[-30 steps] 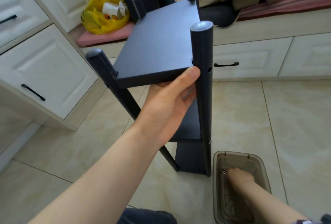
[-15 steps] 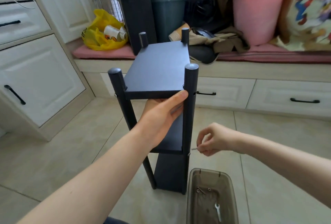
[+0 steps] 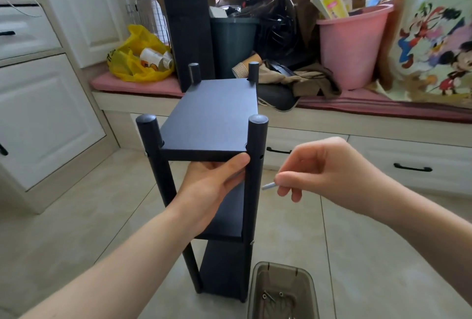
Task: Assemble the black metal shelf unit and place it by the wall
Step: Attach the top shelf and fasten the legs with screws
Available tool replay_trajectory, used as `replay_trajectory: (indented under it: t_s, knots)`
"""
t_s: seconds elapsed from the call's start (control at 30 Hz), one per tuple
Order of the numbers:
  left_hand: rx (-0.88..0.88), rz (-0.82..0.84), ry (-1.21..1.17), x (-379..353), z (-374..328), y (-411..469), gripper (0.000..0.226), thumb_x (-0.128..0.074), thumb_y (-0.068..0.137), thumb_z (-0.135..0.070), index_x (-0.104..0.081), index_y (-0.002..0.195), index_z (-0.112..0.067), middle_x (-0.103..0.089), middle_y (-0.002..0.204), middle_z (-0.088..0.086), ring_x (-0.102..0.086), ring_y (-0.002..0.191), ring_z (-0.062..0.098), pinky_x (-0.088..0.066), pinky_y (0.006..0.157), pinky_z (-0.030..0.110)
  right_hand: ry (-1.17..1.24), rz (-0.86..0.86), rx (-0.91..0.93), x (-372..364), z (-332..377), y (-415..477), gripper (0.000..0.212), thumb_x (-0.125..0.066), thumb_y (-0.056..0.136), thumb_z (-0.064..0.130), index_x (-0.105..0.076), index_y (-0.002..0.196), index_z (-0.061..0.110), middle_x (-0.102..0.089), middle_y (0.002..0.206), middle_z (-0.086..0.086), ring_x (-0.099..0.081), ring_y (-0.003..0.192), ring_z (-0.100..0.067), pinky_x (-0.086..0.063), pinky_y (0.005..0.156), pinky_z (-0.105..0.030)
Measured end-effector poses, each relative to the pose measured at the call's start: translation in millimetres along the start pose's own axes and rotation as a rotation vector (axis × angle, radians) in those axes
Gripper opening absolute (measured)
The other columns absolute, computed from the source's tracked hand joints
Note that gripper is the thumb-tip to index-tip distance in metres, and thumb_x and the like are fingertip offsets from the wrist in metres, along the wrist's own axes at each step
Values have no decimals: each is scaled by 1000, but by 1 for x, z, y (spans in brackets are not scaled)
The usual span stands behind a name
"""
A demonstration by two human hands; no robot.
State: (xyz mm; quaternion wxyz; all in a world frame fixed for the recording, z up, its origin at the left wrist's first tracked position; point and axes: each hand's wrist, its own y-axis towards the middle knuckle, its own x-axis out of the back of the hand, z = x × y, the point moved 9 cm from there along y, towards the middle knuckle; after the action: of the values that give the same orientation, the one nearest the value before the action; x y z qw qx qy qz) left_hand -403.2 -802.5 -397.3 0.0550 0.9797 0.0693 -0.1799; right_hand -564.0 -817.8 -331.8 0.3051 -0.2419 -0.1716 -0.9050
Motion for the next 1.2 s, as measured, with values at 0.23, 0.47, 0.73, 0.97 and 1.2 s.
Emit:
replay_trajectory:
  t_s: [0.23, 0.47, 0.73, 0.97, 1.2]
  knots:
    - [-25, 2, 27, 1, 2, 3, 53, -71, 78, -18, -62, 126, 2, -72, 118, 18, -70, 111, 29, -59, 88, 32, -117, -303, 250, 17, 23, -12, 6, -77, 77, 27, -74, 76, 22, -71, 70, 12, -68, 68, -7, -52, 68, -13]
    - [-21, 7, 25, 2, 3, 4, 54, -71, 77, -18, -62, 126, 2, -72, 118, 18, -70, 111, 31, -58, 92, 38, -134, -357, 280, 19, 19, -12, 4, -78, 77, 23, -74, 78, 22, -69, 69, 16, -68, 72, -7, -50, 70, -12]
    - [-23, -3, 21, 2, 4, 2, 51, -71, 76, -21, -65, 123, 0, -74, 115, 16, -71, 110, 29, -58, 89, 33, -134, -362, 328, 6, 21, -14, 12, -81, 73, 28, -73, 78, 20, -68, 69, 14, -67, 71, -7, -50, 70, -12]
    - [-28, 1, 52, 1, 2, 0, 42, -68, 81, -17, -66, 120, -1, -75, 112, 15, -72, 108, 27, -59, 84, 29, -135, -452, 347, 10, 22, -18, 11, -80, 74, 26, -74, 78, 18, -69, 70, 17, -68, 72, -4, -52, 71, -14]
    - [-28, 18, 50, -1, 1, 0, 45, -68, 81, -17, -65, 122, 0, -74, 115, 15, -71, 109, 27, -58, 87, 31, -72, -462, 291, 10, 13, -11, 11, -83, 74, 21, -74, 78, 17, -70, 69, 15, -69, 69, -8, -55, 71, -20]
